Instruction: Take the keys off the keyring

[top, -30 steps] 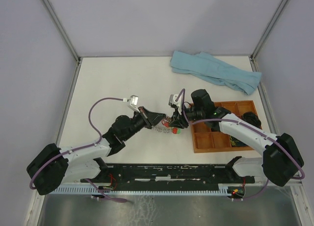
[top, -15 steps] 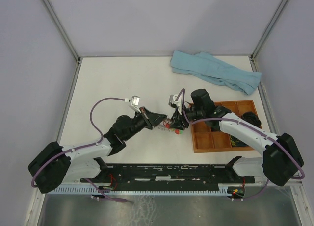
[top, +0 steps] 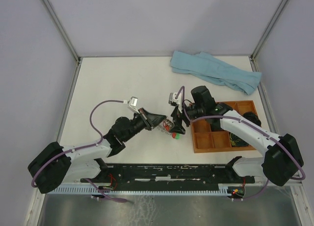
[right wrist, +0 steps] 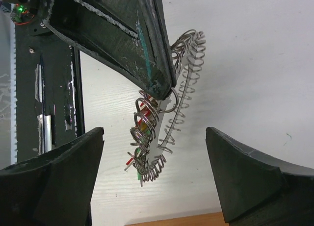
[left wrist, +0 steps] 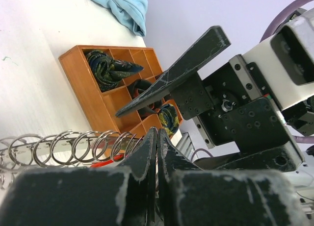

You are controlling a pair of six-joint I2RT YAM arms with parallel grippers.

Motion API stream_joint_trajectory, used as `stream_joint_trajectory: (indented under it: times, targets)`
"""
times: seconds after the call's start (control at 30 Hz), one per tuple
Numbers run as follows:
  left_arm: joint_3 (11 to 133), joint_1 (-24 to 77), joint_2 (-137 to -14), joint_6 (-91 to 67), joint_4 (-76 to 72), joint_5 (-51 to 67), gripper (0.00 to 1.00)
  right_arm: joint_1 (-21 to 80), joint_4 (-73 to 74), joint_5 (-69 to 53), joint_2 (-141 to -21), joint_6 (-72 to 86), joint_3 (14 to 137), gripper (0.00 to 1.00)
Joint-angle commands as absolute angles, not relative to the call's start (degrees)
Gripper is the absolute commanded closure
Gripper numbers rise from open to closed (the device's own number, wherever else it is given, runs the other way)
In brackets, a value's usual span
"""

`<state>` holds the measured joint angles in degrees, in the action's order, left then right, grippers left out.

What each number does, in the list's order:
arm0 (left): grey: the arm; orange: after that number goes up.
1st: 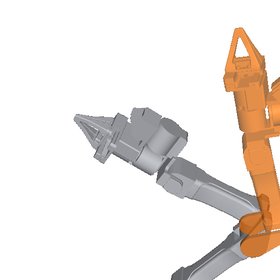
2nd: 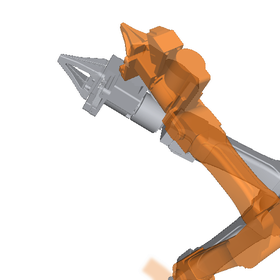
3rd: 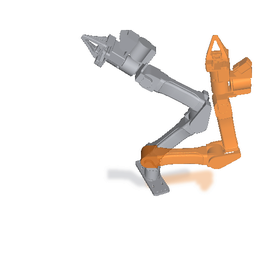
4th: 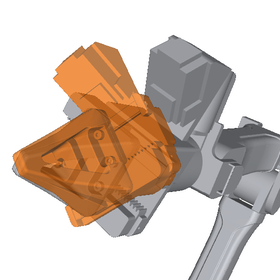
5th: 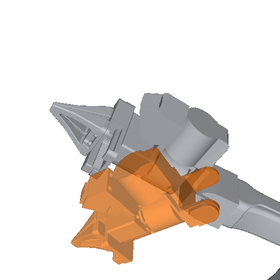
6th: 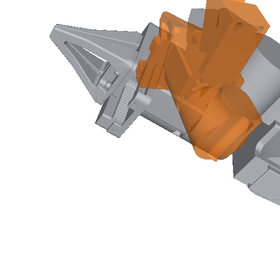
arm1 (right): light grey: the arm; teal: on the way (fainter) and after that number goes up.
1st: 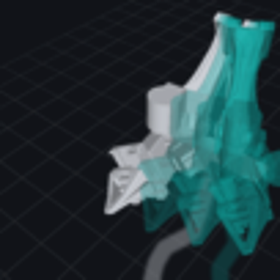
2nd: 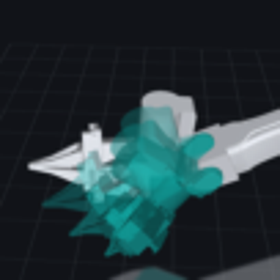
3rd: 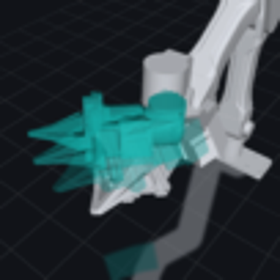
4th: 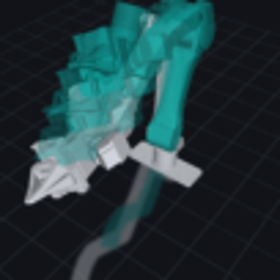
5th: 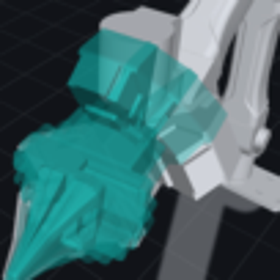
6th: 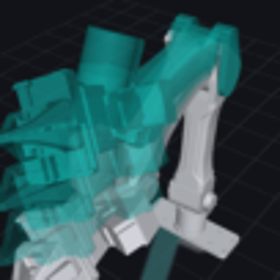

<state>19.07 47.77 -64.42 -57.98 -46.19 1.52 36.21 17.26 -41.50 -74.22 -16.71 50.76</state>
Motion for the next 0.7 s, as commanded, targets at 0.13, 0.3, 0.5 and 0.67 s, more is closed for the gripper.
stream_joint_trajectory:
  times: [0.13,0.3,0.5,0.67]
  targets:
    - [19.33,47.97,-63.76,-67.83,-53.03,-0.56,0.97,33.38,22.21,-47.13,-70.04,-21.15,55.50,0.06]
    - [20.41,48.00,-63.20,-70.86,-49.39,-3.30,0.97,30.35,24.35,-48.88,-66.48,-22.02,56.16,0.06]
    - [21.66,48.01,-63.37,-73.60,-48.79,-6.12,0.97,28.98,23.27,-56.10,-65.31,-17.71,55.91,0.08]
    - [23.09,48.04,-62.95,-76.52,-48.11,-8.80,0.97,29.05,11.84,-59.66,-66.26,-4.75,52.40,0.15]
